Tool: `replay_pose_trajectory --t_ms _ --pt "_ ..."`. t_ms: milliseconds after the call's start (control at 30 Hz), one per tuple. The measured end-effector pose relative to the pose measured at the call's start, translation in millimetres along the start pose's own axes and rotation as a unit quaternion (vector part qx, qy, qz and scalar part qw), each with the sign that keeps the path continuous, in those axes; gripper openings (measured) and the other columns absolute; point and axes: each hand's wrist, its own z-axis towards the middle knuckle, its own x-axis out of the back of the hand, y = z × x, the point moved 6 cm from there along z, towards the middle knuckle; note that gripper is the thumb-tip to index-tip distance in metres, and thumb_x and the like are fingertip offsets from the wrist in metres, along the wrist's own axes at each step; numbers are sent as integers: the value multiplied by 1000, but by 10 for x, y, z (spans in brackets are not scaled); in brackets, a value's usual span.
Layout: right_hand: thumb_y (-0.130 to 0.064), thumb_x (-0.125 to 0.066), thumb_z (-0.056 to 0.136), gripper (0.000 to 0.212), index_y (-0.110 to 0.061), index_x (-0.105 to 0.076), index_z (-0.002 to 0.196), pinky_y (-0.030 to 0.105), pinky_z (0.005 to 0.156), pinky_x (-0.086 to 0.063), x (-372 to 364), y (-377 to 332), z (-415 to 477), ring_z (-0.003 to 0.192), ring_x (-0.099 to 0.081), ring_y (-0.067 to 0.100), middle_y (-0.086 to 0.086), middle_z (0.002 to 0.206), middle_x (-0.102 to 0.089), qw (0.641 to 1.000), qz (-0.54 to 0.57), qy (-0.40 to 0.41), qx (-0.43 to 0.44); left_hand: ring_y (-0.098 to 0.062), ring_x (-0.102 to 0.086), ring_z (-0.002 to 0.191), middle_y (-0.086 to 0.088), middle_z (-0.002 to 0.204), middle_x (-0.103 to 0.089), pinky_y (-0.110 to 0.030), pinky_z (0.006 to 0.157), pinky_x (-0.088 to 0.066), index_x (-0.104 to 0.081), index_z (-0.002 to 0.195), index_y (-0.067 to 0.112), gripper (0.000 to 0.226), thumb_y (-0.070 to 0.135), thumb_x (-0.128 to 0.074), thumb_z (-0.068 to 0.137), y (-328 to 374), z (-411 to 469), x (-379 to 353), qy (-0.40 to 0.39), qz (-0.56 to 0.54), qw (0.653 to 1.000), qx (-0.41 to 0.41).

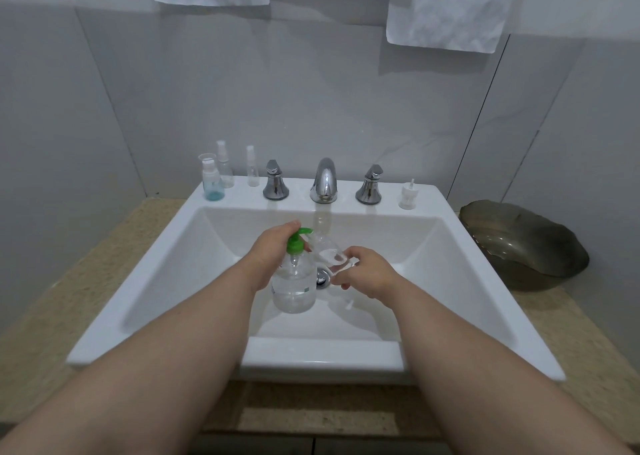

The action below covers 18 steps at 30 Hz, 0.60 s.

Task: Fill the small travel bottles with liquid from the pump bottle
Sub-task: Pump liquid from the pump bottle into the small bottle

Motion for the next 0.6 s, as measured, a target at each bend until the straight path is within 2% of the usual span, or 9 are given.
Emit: replay_pose_trajectory --t_ms 133,267,467,600 --pt "-15 -77 79 34 -14 -66 111 9 36 -30 -5 1 -21 39 -50 -4 0 76 -67 1000 -9 -3 -3 -21 -57 88 3 75 -75 -36 86 -39 -70 69 16 46 36 -51 105 21 -17 -10 6 -7 1000 -7" --pt "-14 -77 80 33 -13 -66 111 9 35 -30 -8 -1 -35 40 -51 -4 -4 75 -66 1000 -9 -1 -3 -20 -58 86 7 70 -74 -35 85 -40 -70 70 16 45 35 -51 106 24 -41 -16 11 -14 1000 -9" --pt "-15 -78 79 31 -13 -67 108 9 37 -30 3 -28 -39 40 -50 -5 -2 74 -67 1000 -4 2 2 -18 -60 86 0 83 -78 -37 93 -41 -72 94 20 39 49 -47 104 -19 -37 -41 0 -26 1000 -1" --pt "-17 -77 78 31 -15 -66 107 12 39 -31 6 -18 -16 42 -48 -3 0 72 -68 1000 -2 3 -3 -16 -61 86 -4 90 -79 -33 89 -42 -74 100 22 47 58 -43 104 -8 -38 -54 -9 -31 999 -15"
